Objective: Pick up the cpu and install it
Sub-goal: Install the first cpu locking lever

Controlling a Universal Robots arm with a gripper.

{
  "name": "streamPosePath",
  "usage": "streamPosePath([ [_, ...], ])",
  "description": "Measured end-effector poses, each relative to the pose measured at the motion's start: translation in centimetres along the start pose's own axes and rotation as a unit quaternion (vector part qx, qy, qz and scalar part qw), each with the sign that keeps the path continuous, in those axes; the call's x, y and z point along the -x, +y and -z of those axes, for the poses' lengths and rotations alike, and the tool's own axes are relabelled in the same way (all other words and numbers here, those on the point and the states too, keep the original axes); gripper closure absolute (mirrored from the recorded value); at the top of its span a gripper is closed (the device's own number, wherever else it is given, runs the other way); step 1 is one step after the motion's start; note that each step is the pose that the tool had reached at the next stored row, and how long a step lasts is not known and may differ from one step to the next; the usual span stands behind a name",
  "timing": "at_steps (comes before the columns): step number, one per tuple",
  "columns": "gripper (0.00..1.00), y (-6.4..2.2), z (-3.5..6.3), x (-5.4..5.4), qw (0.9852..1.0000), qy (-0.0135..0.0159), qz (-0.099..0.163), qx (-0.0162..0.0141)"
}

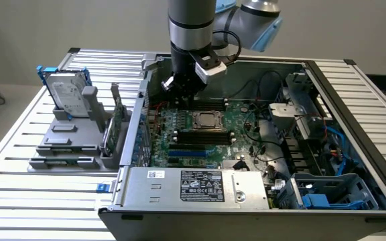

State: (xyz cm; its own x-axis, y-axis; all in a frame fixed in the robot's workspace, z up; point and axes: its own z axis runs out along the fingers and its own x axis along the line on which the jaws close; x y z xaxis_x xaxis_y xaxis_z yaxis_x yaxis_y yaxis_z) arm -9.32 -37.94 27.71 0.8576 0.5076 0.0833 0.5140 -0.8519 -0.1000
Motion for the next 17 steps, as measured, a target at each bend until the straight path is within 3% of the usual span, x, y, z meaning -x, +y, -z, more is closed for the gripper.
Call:
streamPosePath([
  [4, 0.89, -0.01, 0.11, 0.00, 0.9997, -0.0065, 0.025, 0.0044],
  [7, 0.89, -0.02, 0.20, 0.00, 0.9989, -0.0102, 0.045, 0.0059],
  [12, 0.89, -0.06, 0.46, -0.03, 0.9961, -0.0142, 0.087, 0.0030],
  [17, 0.89, -0.08, 0.68, -0.05, 0.9911, -0.0183, 0.132, -0.0005],
])
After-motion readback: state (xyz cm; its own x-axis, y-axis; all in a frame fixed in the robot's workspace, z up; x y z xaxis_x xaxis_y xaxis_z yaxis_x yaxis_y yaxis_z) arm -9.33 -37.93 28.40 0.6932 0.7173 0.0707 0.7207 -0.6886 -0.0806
